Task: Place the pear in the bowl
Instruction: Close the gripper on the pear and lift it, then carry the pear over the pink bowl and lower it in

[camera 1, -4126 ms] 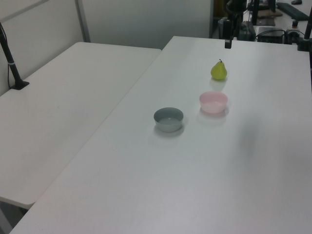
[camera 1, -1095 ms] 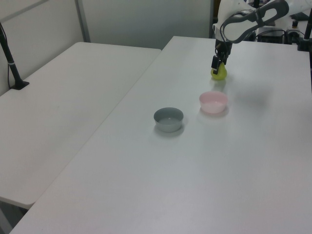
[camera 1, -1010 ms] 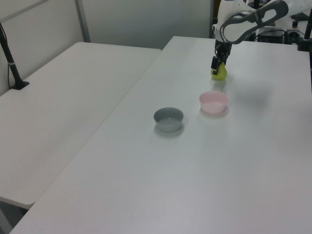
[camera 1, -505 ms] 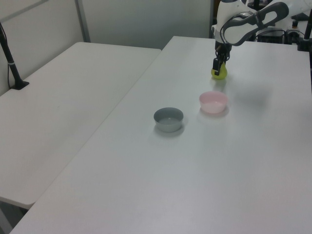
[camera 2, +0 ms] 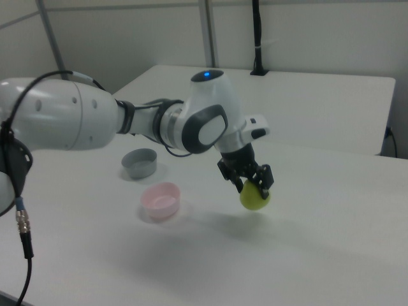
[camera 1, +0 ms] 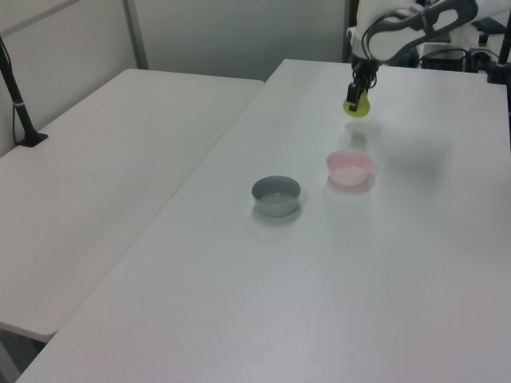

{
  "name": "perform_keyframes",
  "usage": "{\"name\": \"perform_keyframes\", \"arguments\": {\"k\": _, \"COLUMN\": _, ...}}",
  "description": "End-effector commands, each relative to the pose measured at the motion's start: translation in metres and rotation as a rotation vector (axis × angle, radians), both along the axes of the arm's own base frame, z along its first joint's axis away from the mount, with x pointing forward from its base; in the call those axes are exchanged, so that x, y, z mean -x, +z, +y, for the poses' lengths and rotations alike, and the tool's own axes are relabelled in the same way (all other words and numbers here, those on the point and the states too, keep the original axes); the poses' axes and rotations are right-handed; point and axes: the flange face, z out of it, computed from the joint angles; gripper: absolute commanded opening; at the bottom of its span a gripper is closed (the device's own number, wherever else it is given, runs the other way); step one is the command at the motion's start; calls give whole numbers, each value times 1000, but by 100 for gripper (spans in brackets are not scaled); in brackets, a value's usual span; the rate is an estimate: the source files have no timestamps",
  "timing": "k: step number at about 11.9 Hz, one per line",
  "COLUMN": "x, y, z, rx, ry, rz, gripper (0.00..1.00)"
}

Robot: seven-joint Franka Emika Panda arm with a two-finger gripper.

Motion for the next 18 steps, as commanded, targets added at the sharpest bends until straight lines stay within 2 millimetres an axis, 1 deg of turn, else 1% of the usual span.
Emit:
{"name": "perform_keyframes", "arguments": {"k": 1, "x": 13, "y": 67, "z": 14, "rx": 0, "ry": -4, "rz": -4, "gripper": 48}}
{"name": "perform_keyframes", "arguments": {"k": 2, "x": 10, "y": 87, "z": 19, "rx": -2, "ry": -3, "rz": -8, "gripper": 48}}
{"name": "perform_keyframes", "arguments": {"k": 3, "x": 7, "y": 107, "z": 29, "rx": -10, "ry": -7, "rz": -4, "gripper": 48}}
{"name": "perform_keyframes", "arguments": {"k": 4, "x": 8, "y": 118, "z": 41, "rx": -17, "ry": -2, "rz": 8, "gripper": 48}}
{"name": "perform_keyframes", "arguments": {"k": 5, "x": 6, "y": 116, "z": 58, "rx": -23, "ry": 18, "rz": 27, "gripper": 48}}
{"name": "perform_keyframes", "arguments": {"k": 7, "x": 11, "y": 114, "z": 94, "rx": -26, "ry": 62, "rz": 48, "gripper": 48}}
{"name": "perform_keyframes", "arguments": {"k": 9, "x": 25, "y": 102, "z": 140, "rx": -38, "ry": 126, "rz": 89, "gripper": 48}}
{"name": "perform_keyframes", "arguments": {"k": 10, "x": 29, "y": 97, "z": 162, "rx": -43, "ry": 155, "rz": 101, "gripper": 48}}
{"name": "perform_keyframes", "arguments": {"k": 11, "x": 28, "y": 99, "z": 183, "rx": -50, "ry": 156, "rz": 94, "gripper": 48}}
{"name": "perform_keyframes", "arguments": {"k": 12, "x": 28, "y": 98, "z": 202, "rx": -59, "ry": 153, "rz": 94, "gripper": 48}}
{"name": "perform_keyframes", "arguments": {"k": 14, "x": 41, "y": 82, "z": 233, "rx": -60, "ry": 193, "rz": 132, "gripper": 49}}
{"name": "perform_keyframes", "arguments": {"k": 15, "x": 48, "y": 72, "z": 248, "rx": -59, "ry": 216, "rz": 156, "gripper": 49}}
{"name": "perform_keyframes", "arguments": {"k": 16, "x": 53, "y": 57, "z": 260, "rx": -53, "ry": 241, "rz": 183, "gripper": 49}}
{"name": "perform_keyframes", "arguments": {"k": 17, "x": 57, "y": 45, "z": 261, "rx": -31, "ry": 252, "rz": 203, "gripper": 49}}
{"name": "perform_keyframes", "arguments": {"k": 18, "x": 57, "y": 38, "z": 263, "rx": -29, "ry": 257, "rz": 213, "gripper": 49}}
